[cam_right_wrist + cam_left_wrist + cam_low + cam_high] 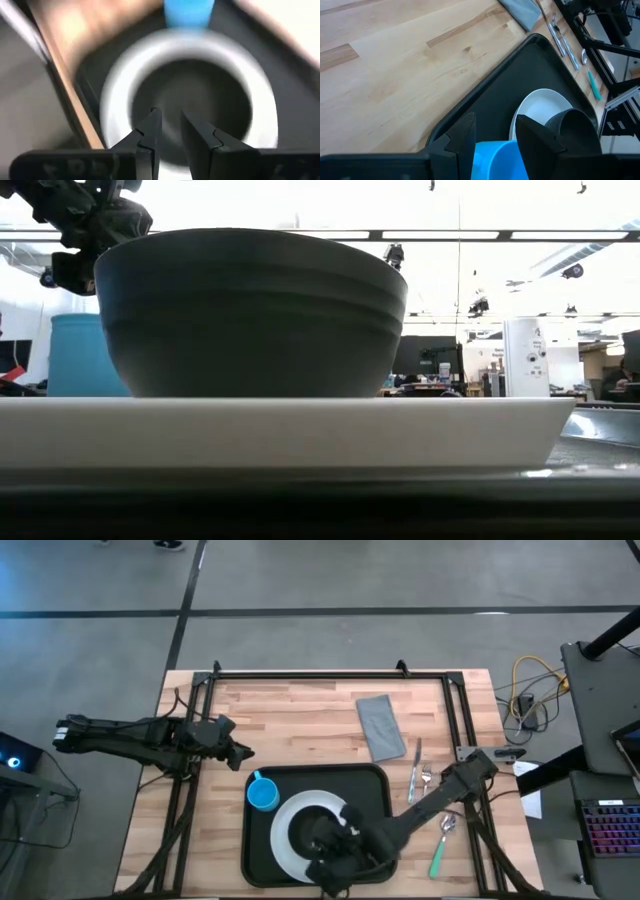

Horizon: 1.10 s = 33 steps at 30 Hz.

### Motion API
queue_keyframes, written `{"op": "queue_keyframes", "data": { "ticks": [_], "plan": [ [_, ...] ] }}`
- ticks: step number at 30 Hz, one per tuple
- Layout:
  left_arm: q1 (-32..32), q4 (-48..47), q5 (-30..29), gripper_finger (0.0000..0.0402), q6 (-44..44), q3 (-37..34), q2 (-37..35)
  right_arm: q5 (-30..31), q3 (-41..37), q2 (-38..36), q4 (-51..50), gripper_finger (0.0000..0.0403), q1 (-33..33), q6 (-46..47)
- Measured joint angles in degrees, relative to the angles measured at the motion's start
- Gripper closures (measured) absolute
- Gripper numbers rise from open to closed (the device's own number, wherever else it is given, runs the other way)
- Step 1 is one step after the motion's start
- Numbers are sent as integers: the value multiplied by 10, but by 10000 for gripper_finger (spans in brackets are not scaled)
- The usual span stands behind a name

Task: Set up tray
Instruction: Put the gray napkin on the black tray to the right side of the white plate

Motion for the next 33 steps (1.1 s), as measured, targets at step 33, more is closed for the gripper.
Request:
{"op": "queue_keyframes", "data": {
  "ticks": [33],
  "plan": [
    [0,0,3,282,-11,0,7,-96,-262,-136,740,344,-75,-325]
  ]
}}
